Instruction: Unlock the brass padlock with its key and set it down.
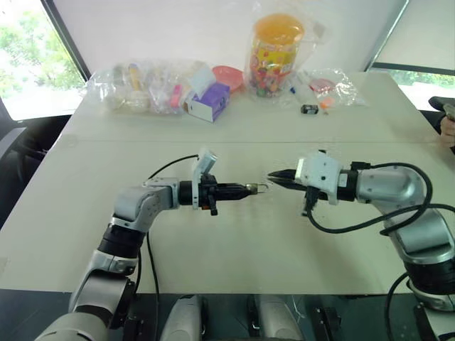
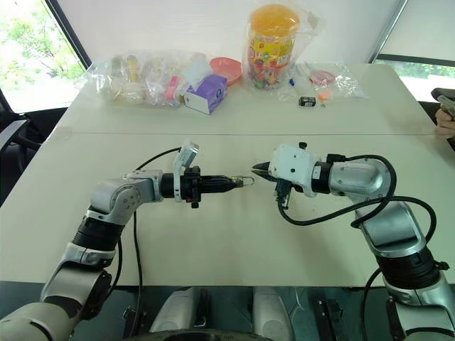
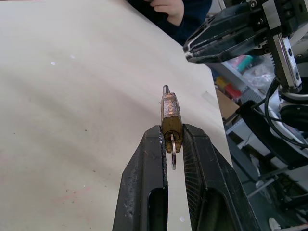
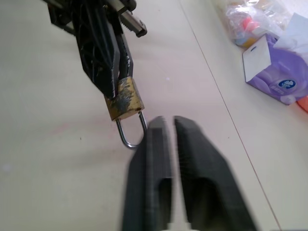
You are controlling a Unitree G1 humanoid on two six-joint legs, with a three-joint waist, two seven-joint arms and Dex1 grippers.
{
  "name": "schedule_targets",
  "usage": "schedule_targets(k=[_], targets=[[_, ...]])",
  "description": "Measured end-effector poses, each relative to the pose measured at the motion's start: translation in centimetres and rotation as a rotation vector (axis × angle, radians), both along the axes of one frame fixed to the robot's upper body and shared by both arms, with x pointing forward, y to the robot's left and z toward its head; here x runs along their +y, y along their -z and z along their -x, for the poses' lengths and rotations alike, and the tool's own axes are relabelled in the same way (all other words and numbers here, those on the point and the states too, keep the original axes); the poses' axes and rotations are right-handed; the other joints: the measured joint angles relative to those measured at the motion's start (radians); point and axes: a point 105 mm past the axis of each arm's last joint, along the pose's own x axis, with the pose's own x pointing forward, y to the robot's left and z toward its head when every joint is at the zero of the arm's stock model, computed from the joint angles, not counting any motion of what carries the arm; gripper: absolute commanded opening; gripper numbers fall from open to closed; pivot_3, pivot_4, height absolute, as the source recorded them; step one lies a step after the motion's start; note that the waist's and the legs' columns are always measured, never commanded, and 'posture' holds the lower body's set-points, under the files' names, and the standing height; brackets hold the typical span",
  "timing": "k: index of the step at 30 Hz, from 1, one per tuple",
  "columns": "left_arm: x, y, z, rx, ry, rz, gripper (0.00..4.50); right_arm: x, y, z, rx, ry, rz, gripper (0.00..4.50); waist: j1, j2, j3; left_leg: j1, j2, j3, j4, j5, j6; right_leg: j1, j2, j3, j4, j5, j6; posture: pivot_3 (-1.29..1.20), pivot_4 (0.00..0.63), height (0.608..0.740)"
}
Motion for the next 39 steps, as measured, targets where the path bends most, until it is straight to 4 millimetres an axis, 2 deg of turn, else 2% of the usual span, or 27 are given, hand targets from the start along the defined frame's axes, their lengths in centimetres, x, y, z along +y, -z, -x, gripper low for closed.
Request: schedule_targets(k=[10,16,22,28,31,34,39], targets=[[-0.2,-0.5,0.1,-0.004,0.011,0.017,0.00,0.9,0.4,-0.1,0.029,0.022,-0.061,0.04,0.000,0.000,0.000,0.000,0.000,0.000,0.000,0.000,0.000,0.000,0.000,0.000,0.000,0.000,0.000,0.00,0.150,0.735],[-0.3,-1.0,0.6,0.015,0.037,0.038,0.00,1.0,2.7,-0.2,0.067,0.036,-0.060,0.04,-0.001,0.000,0.000,0.000,0.000,0.000,0.000,0.000,0.000,0.000,0.000,0.000,0.000,0.000,0.000,0.00,0.150,0.735],[-0.3,-2.4,0.6,-0.014,0.049,0.062,0.00,0.5,4.0,-0.4,0.090,0.047,-0.043,0.04,0.000,0.000,0.000,0.000,0.000,0.000,0.000,0.000,0.000,0.000,0.001,0.000,0.000,0.000,0.000,0.00,0.150,0.735],[-0.4,-2.4,0.3,-0.037,0.032,0.061,0.00,-0.8,5.4,0.3,0.129,0.074,0.000,0.04,0.002,0.000,0.000,0.000,0.000,0.000,0.000,0.000,0.000,0.000,0.001,0.000,0.000,0.000,0.000,0.00,0.150,0.735],[-0.5,-1.8,-0.2,-0.054,-0.003,0.044,0.00,-2.3,6.4,1.2,0.162,0.127,0.031,0.04,0.006,0.000,0.000,0.000,-0.001,0.000,0.000,0.000,0.000,0.000,0.001,0.000,-0.001,0.000,0.000,0.00,0.150,0.735],[-1.7,-0.2,-0.7,-0.015,-0.046,0.030,0.00,-3.6,7.0,2.4,0.194,0.182,0.046,0.04,0.015,0.000,0.000,0.000,-0.001,0.000,0.000,0.000,0.000,0.001,0.001,0.000,-0.001,0.000,0.000,0.00,0.150,0.735],[-4.1,2.6,-1.6,0.102,-0.128,0.026,0.00,-3.8,5.9,3.8,0.167,0.238,0.013,0.04,0.019,0.000,0.000,0.000,-0.001,0.000,0.000,0.000,0.000,0.001,0.002,0.000,-0.001,0.000,0.000,0.00,0.150,0.735]])
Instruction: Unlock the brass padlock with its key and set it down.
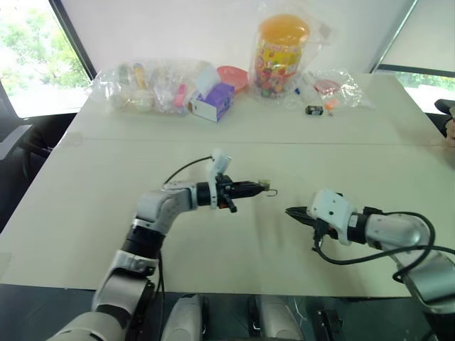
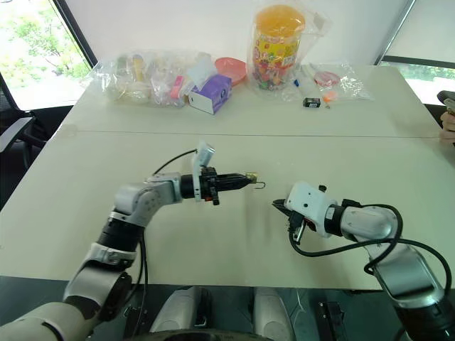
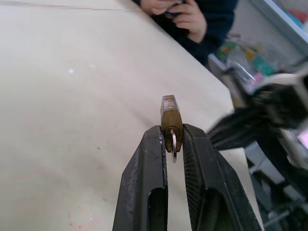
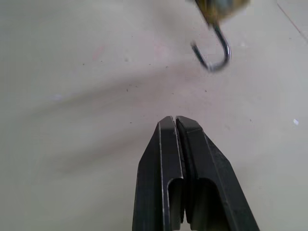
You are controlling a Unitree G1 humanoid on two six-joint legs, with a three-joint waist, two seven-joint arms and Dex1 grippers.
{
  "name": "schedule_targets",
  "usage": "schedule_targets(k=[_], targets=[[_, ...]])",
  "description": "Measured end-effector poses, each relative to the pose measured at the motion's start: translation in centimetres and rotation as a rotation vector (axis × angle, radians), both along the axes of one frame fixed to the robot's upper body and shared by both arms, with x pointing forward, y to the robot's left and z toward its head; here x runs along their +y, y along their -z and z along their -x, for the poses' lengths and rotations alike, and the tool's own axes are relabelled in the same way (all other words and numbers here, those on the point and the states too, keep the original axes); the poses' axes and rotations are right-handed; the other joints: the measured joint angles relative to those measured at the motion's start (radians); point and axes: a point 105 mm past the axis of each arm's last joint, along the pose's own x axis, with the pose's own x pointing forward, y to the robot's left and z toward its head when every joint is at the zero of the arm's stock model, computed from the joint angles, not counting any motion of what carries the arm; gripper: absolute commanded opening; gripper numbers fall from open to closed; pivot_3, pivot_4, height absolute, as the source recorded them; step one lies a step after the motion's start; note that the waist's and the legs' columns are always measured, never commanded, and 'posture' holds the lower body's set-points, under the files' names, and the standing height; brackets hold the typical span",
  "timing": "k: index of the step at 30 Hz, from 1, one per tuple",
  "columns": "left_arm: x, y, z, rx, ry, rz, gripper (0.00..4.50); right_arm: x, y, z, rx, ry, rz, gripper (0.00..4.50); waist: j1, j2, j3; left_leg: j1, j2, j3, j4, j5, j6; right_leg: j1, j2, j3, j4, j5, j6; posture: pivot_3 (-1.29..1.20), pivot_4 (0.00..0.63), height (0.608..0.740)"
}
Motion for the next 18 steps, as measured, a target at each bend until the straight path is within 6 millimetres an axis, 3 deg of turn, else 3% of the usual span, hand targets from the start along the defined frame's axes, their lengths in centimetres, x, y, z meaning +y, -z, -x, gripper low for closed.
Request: schedule_targets(k=[6,15,18], targets=[[-2.0,2.5,-1.0,0.073,-0.073,-0.018,0.00,0.1,-1.1,0.5,-0.047,0.069,-0.010,0.04,0.002,0.000,0.000,0.000,0.000,0.000,0.000,0.000,0.000,0.000,0.001,0.000,0.000,0.000,0.000,0.00,0.150,0.735],[-0.1,2.3,-0.7,0.005,-0.060,-0.044,4.48,0.1,-1.1,0.9,-0.042,0.111,-0.005,0.00,0.001,0.000,0.000,0.000,0.000,0.000,0.000,0.000,0.000,0.000,0.001,0.000,0.000,0.000,0.000,0.00,0.150,0.735],[2.0,1.8,-0.5,-0.057,-0.061,-0.085,4.48,-0.2,-1.4,0.9,-0.049,0.120,-0.001,0.00,-0.004,0.000,0.000,0.001,0.001,0.000,0.000,0.000,0.000,0.000,0.001,0.000,0.000,0.000,0.000,0.00,0.150,0.735]])
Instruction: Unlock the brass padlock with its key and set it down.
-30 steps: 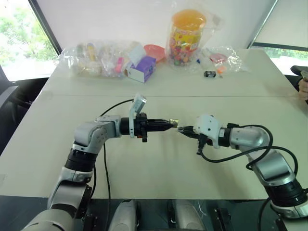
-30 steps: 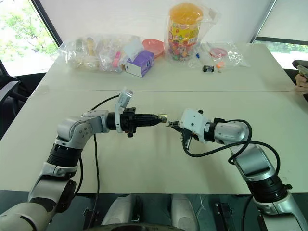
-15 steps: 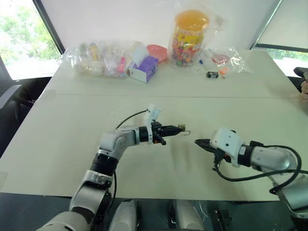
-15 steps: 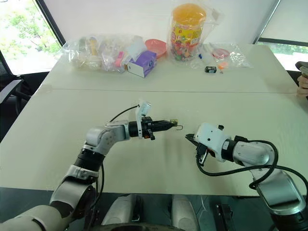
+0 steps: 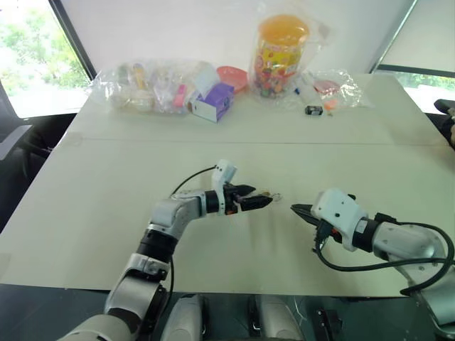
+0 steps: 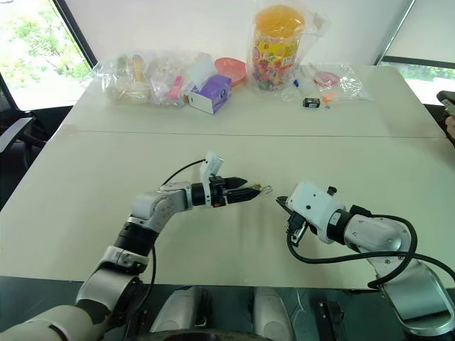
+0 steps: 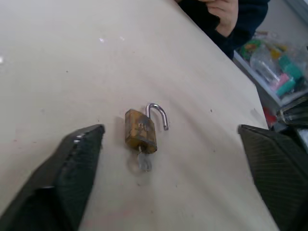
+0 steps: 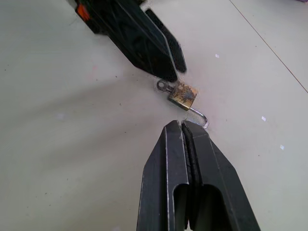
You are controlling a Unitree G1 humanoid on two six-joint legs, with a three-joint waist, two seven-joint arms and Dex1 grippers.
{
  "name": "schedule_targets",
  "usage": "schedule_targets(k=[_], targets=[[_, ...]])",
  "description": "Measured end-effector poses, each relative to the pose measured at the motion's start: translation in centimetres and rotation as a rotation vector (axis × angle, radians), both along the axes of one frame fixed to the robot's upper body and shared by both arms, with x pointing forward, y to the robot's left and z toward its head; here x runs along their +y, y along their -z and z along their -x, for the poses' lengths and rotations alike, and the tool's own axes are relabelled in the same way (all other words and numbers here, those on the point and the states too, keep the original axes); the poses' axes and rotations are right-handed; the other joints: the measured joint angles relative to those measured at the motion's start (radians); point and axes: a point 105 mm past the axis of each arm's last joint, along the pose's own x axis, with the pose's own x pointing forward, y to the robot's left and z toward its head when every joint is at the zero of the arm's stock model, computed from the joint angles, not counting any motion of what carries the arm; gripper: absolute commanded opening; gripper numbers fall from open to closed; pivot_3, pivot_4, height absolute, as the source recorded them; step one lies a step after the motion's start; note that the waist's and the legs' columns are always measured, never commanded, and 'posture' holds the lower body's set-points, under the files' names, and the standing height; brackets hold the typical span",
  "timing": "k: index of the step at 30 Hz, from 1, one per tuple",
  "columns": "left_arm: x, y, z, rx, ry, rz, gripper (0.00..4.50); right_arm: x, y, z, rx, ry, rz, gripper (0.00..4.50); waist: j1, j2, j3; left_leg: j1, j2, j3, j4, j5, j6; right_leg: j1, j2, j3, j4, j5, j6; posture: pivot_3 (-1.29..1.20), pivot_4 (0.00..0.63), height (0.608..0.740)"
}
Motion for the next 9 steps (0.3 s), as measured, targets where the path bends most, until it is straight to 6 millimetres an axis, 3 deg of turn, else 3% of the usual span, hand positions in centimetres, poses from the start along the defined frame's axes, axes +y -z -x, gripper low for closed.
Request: schedule_targets(k=[4,9], targets=[[2.5,-1.7,1.3,-0.097,0.049,-0.039,4.48,-1.5,-0.5,0.0,-0.005,0.029,0.049,0.00,0.005,0.000,0.000,0.000,0.000,0.000,0.000,0.000,0.000,0.001,-0.001,0.000,0.000,0.000,0.000,0.00,0.150,0.735],[3.4,-4.0,2.5,-0.206,0.118,-0.052,4.48,-3.2,-0.9,-0.1,0.012,0.055,0.074,0.00,0.008,0.000,0.000,0.000,0.000,0.000,0.000,0.000,0.000,0.002,-0.001,0.000,-0.001,0.000,0.000,0.00,0.150,0.735]])
